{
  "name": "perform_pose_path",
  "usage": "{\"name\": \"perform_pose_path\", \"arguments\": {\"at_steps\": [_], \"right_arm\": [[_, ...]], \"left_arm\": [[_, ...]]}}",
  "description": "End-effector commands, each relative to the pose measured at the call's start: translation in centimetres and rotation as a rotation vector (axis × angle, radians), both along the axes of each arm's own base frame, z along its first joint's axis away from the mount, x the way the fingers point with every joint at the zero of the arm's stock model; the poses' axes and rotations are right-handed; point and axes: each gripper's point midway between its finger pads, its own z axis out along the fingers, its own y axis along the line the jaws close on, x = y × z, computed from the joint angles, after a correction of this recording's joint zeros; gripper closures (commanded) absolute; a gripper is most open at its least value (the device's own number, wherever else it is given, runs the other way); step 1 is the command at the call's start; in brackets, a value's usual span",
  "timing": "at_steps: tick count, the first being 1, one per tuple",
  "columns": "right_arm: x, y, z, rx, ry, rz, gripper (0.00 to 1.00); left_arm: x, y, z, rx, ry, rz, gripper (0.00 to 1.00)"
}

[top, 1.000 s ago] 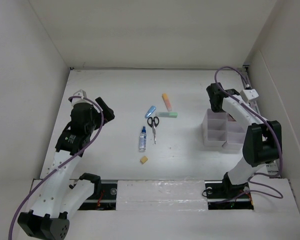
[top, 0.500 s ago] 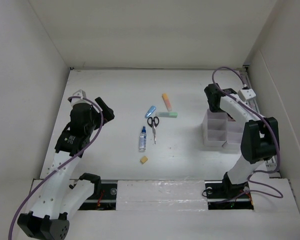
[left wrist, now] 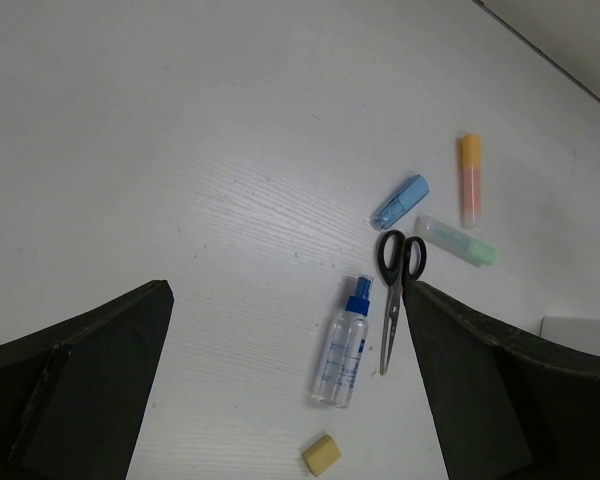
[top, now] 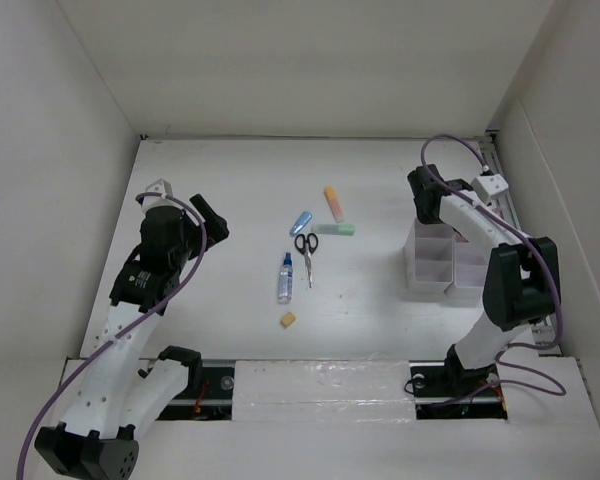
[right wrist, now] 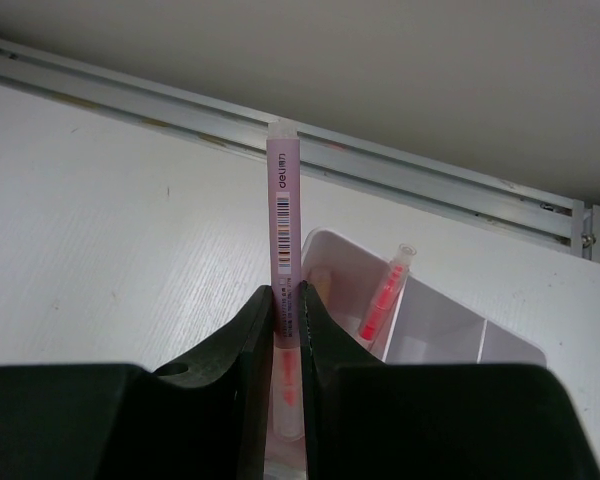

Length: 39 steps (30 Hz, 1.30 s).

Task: Sort the stationery into containers
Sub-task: Place the pen in the storage box.

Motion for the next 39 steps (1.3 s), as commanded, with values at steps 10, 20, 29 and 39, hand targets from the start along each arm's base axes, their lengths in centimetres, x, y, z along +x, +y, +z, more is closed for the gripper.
{"name": "perform_pose_path", "arguments": {"at_steps": [10,20,29,39], "right_arm": [[0.3,0.9,0.7,0.008,-0.049,0.034,0.82],[-0.5,0.7,0.4,0.009,-0.041,0.024,0.62],[-0.7,0.7,0.1,0.007,-0.032,0.024,0.64],[0.1,6.0,5.4,0.050,-0.143,0.231,0.50]], "left_arm": [[0.2,-0.2,1.5,-0.002,-0.053,-0.016,0.00],[0.2,-0.2,1.5,-0.002,-0.053,-0.016,0.00],[0.1,-0.2,1.7,-0.005,-0.062,-0.016,0.00],[0.1,-0.4,1.7,-0.005,-0.062,-0.025,0.00]]}}
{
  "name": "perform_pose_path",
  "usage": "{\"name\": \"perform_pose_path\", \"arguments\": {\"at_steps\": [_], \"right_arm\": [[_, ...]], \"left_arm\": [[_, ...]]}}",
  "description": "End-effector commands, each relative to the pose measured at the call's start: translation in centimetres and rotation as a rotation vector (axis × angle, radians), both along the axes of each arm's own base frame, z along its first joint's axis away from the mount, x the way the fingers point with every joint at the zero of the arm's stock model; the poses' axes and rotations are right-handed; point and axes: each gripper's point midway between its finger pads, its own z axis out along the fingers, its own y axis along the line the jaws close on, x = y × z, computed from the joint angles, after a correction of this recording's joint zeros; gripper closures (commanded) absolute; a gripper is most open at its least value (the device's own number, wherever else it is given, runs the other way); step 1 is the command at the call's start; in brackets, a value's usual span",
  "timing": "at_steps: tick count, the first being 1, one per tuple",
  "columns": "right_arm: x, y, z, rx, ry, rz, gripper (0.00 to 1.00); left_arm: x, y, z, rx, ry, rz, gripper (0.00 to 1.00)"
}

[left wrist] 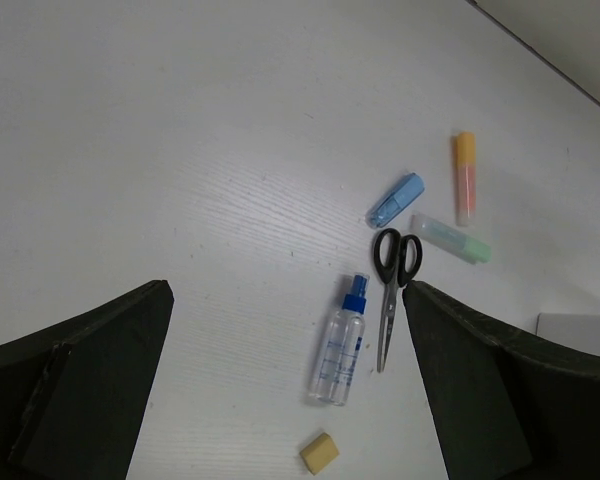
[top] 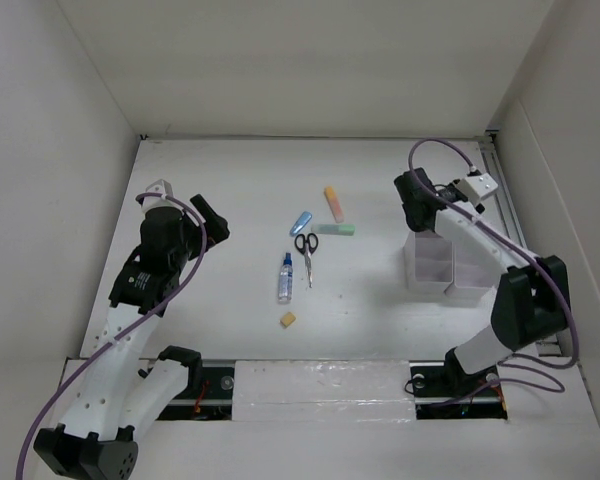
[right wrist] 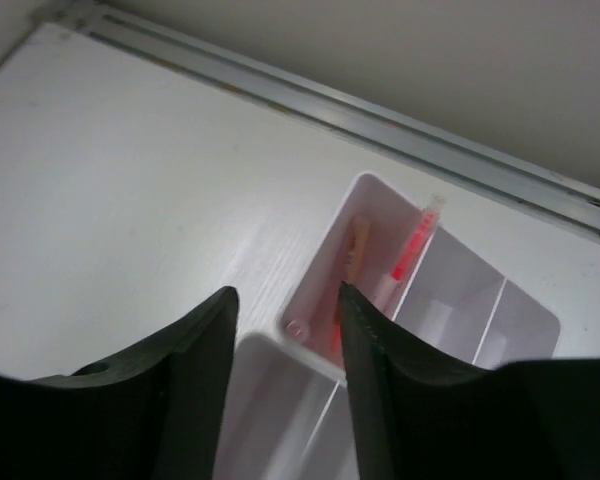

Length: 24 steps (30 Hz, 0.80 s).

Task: Sort the stationery into containers
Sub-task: Place the pen in the storage box, then pick up the pen from the center of the board.

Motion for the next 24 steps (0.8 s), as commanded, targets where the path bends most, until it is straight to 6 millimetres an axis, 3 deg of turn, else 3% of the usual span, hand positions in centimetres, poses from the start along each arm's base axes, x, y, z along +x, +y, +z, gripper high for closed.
{"name": "perform_pose_path", "arguments": {"at_steps": [1,2,4,5,6,8,9,10,14,15,16,17,20,22,23,24], "right_arm": [[0.0,2.8,5.8,0.016,-0.100,0.155,0.46],[0.5,3.8,6.5,0.041,-0.132,0.202,0.36],[0.6,5.6,7.8,0.067,-0.144,0.297,0.28],[0.3,6.1,9.1,0.041,-0.109,0.378,0.19],[1.5,8.7,9.8,0.088,-0.136,0.505,0.11],[2.1,11.2,10.3,0.067,-0.066,0.693,0.00],[2.3,12.4,10.1,0.080,-0.046,0.773,0.00],[2.7,15.3,10.1,0.125,-0.025,0.917,0.00],[1.9,22.0,8.8,0.147,0.019,1.203,0.00],[1.4,23.1,9.2,0.148,0.003,1.271,0.00],[1.0,25.3,10.0,0.188,-0.048,1.394,0.00],[0.4,26.2,9.3,0.212,-0.052,1.448,0.00],[-0.5,28.4,10.2,0.249,-0.118,1.582,0.00],[-0.3,29.1,9.6,0.269,-0.100,1.585,0.00],[0.5,28.6,8.7,0.264,-0.070,1.527,0.00],[0.9,29.4,9.2,0.264,-0.067,1.535,0.00]], "left_arm": [[0.2,-0.2,1.5,-0.002,-0.055,-0.015,0.00],[0.2,-0.1,1.5,0.002,-0.056,-0.007,0.00],[0.2,-0.1,1.5,0.002,-0.056,-0.007,0.00],[0.2,-0.1,1.5,0.002,-0.056,-0.007,0.00],[0.3,0.1,1.5,0.007,-0.057,0.001,0.00],[0.4,0.2,1.3,0.013,-0.049,0.009,0.00],[0.5,0.4,1.3,0.018,-0.050,0.019,0.00],[0.3,0.4,1.1,0.020,-0.041,0.019,0.00],[0.5,0.5,0.9,0.019,-0.033,0.031,0.00],[0.6,0.5,0.6,0.021,-0.024,0.031,0.00],[0.6,0.5,0.6,0.021,-0.024,0.031,0.00],[0.7,0.5,0.4,0.023,-0.015,0.031,0.00],[0.8,0.5,0.2,0.026,-0.006,0.031,0.00],[0.8,0.5,0.2,0.026,-0.006,0.031,0.00],[0.8,0.5,0.2,0.026,-0.006,0.031,0.00],[0.8,0.5,0.2,0.026,-0.006,0.031,0.00]]}}
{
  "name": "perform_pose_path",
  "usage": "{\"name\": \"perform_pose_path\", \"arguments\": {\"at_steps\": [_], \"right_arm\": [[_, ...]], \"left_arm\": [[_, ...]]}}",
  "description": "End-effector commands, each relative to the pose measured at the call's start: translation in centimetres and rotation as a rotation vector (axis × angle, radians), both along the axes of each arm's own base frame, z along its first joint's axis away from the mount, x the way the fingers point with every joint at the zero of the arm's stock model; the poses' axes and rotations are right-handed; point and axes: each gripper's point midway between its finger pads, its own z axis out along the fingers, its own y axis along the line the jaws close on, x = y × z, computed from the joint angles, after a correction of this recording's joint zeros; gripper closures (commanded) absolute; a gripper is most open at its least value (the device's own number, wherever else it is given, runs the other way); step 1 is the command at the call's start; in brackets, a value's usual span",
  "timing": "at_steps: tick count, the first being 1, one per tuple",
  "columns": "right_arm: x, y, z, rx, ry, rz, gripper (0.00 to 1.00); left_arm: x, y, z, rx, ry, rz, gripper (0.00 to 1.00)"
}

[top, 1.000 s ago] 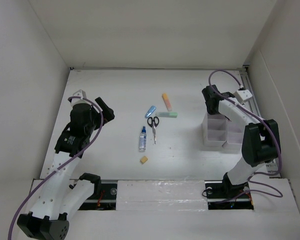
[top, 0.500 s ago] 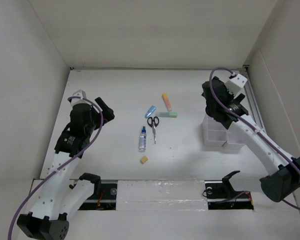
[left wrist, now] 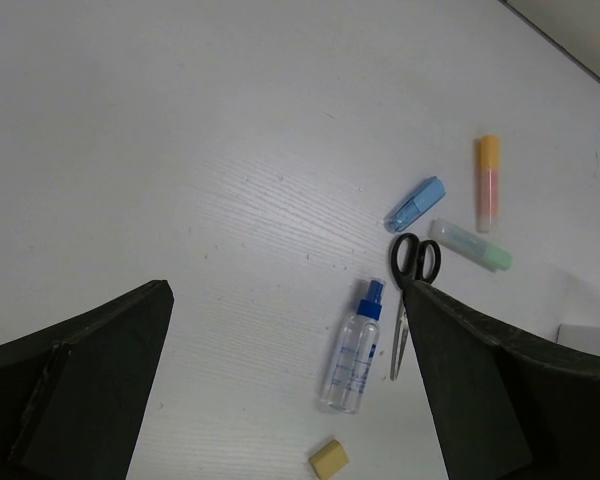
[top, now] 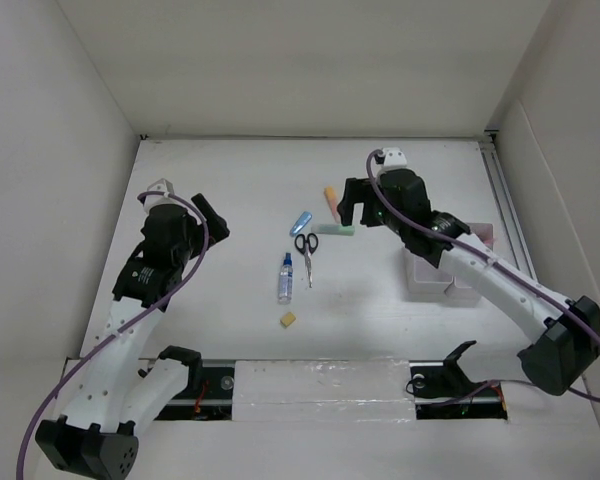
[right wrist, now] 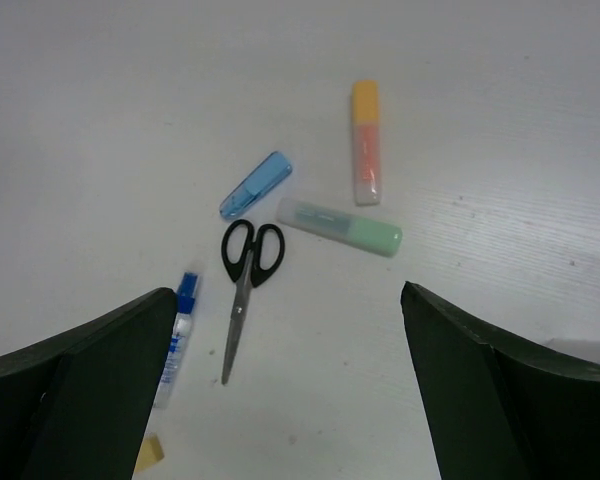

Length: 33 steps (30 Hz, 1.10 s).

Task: Sort the stationery into containers
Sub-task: Pick up the pen from the center of the board.

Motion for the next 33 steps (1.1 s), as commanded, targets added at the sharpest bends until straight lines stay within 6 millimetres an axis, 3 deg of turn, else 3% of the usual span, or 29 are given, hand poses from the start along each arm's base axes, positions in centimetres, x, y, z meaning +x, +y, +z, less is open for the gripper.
{"name": "perform_pose_path", "arguments": {"at_steps": [1,2,4,5,6,7,8,10,13,14,15,18,19,20,23,24,26,28,33], "right_arm": [[1.6,3.5,2.6,0.063,-0.061,0.094,0.00],[2.6,4.2,0.2,0.019,-0.012,0.098,0.00],[3.8,5.1,-0.2,-0.023,0.003,0.121,0.00],[4.7,5.6,-2.5,-0.083,0.040,0.138,0.00],[5.4,5.2,-3.5,-0.116,0.067,0.131,0.00],[6.4,5.3,-2.8,-0.121,0.057,0.128,0.00],[7.4,5.1,-4.7,-0.153,0.101,0.111,0.00],[9.2,4.5,-4.9,-0.157,0.104,0.075,0.00],[10.1,5.2,-7.6,-0.190,0.155,0.093,0.00],[10.9,5.4,-7.1,-0.193,0.142,0.079,0.00],[11.5,5.4,-8.6,-0.216,0.161,0.065,0.00],[12.7,6.7,-9.4,-0.236,0.169,0.076,0.01],[13.2,6.4,-11.6,-0.261,0.213,0.070,0.01],[13.3,6.4,-12.1,-0.273,0.233,0.071,0.03],[14.3,6.4,-12.7,-0.292,0.226,0.042,0.04],[15.1,6.1,-11.9,-0.282,0.203,0.024,0.04],[15.5,5.4,-13.1,-0.301,0.225,0.006,0.04],[16.2,5.0,-12.3,-0.294,0.206,-0.012,0.04],[17.5,4.2,-14.5,-0.309,0.245,-0.002,0.04]], "left_arm": [[0.3,0.0,1.0,0.003,-0.036,0.003,0.00],[0.4,0.2,1.0,0.008,-0.037,0.011,0.00],[0.2,0.2,1.3,0.005,-0.046,0.011,0.00],[0.2,0.2,1.3,0.005,-0.046,0.011,0.00],[0.2,0.2,1.3,0.005,-0.046,0.011,0.00],[0.2,0.2,1.3,0.005,-0.046,0.011,0.00],[0.2,0.0,1.3,0.001,-0.045,0.003,0.00],[0.2,0.0,1.3,0.001,-0.045,0.003,0.00],[0.4,0.0,1.5,-0.001,-0.054,0.003,0.00],[0.4,0.0,1.5,-0.001,-0.054,0.003,0.00],[0.3,-0.2,1.5,-0.007,-0.053,-0.006,0.00],[0.2,-0.3,1.0,-0.009,-0.043,-0.014,0.00],[0.2,-0.3,1.0,-0.009,-0.043,-0.014,0.00],[0.4,-0.4,1.2,-0.011,-0.052,-0.014,0.00],[0.3,-0.5,1.2,-0.007,-0.051,-0.027,0.00],[0.3,-0.5,1.2,-0.007,-0.051,-0.027,0.00],[0.3,-0.5,1.2,-0.007,-0.051,-0.027,0.00],[0.3,-0.5,1.2,-0.007,-0.051,-0.027,0.00],[0.3,-0.5,1.2,-0.007,-0.051,-0.027,0.00]]}}
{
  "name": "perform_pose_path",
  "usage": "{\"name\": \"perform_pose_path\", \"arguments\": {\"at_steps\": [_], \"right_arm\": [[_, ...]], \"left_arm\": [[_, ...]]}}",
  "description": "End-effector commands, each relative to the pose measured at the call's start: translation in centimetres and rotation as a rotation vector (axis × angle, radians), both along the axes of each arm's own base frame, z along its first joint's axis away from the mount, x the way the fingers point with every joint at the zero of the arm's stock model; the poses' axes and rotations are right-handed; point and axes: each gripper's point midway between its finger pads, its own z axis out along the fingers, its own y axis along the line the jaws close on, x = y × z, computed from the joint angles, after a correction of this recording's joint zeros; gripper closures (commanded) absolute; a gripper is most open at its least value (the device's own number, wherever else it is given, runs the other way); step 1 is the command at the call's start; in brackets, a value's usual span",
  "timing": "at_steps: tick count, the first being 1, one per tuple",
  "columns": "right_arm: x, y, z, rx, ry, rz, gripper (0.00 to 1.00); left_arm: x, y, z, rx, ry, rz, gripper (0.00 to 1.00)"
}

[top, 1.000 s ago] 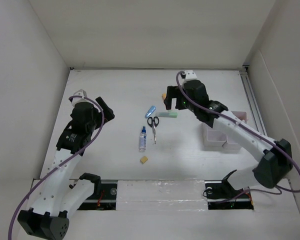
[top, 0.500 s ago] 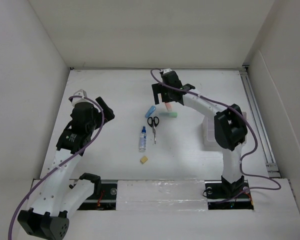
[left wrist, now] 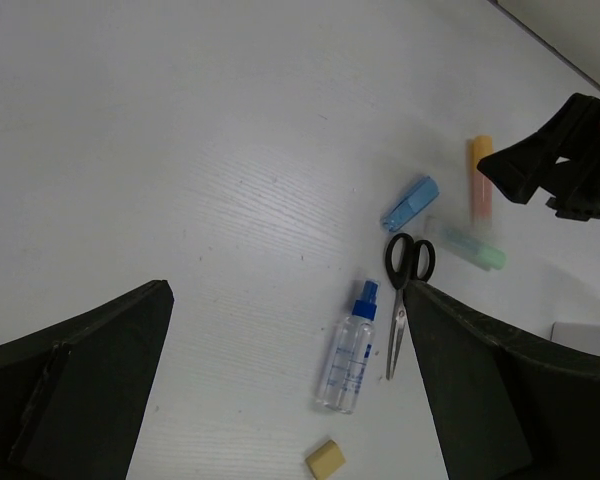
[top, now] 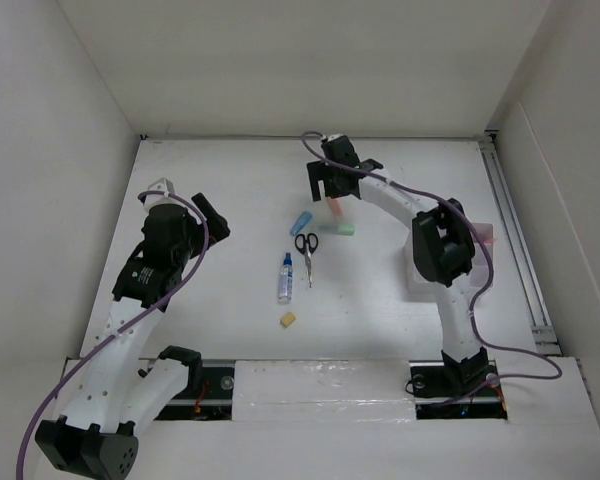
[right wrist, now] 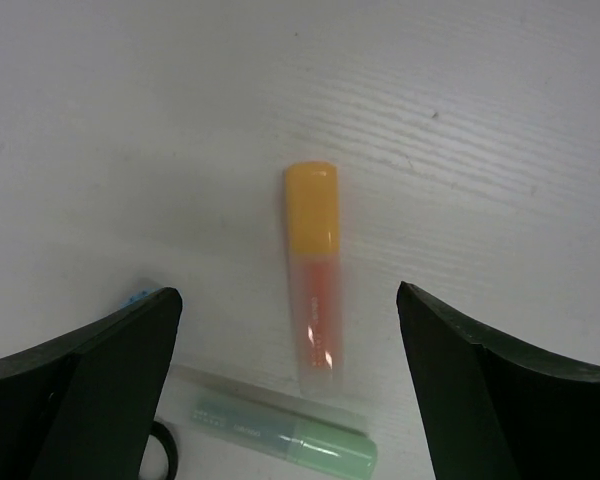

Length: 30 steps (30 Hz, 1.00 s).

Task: Sort the stationery into containers
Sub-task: Pick up the pen from the center of the board.

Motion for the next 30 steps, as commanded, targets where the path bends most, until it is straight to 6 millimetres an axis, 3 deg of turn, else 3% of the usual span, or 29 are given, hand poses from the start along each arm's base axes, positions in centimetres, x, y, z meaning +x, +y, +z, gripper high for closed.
{"name": "perform_pose_path", "arguments": {"at_steps": [1,5,7,9,12,21,23,25,27,28,30], "right_arm": [[2.0,-0.6,0.6,0.008,-0.017,0.000,0.06],[2.8,0.1,-0.4,-0.006,0.006,0.027,0.09],[2.9,0.1,-2.1,-0.031,0.041,0.034,0.12],[2.8,0.1,-2.4,-0.046,0.068,0.035,0.22],[2.3,-0.6,-3.0,-0.077,0.093,0.022,0.28],[-0.4,-2.1,-5.5,-0.167,0.176,0.041,0.29],[-0.2,-3.0,-6.2,-0.171,0.204,0.039,0.35],[-0.7,-2.8,-7.3,-0.172,0.245,0.065,0.47],[-0.3,-2.4,-6.8,-0.166,0.234,0.080,0.56],[-0.4,-2.6,-7.8,-0.183,0.255,0.091,0.60],[-0.4,-2.3,-7.4,-0.185,0.266,0.111,0.77]], "left_arm": [[0.2,-0.3,1.0,-0.001,-0.043,-0.019,0.00],[0.2,-0.3,1.0,-0.001,-0.043,-0.019,0.00],[0.1,-0.3,1.3,-0.003,-0.052,-0.019,0.00],[0.1,-0.3,1.3,-0.003,-0.052,-0.019,0.00],[0.1,-0.3,1.3,-0.003,-0.052,-0.019,0.00],[0.1,-0.3,1.3,-0.003,-0.052,-0.019,0.00],[0.1,-0.3,1.3,-0.003,-0.052,-0.019,0.00],[0.1,-0.3,1.3,-0.003,-0.052,-0.019,0.00],[0.1,-0.3,1.3,-0.003,-0.052,-0.019,0.00],[0.1,-0.3,1.3,-0.003,-0.052,-0.019,0.00],[0.1,-0.3,1.3,-0.003,-0.052,-0.019,0.00]]}}
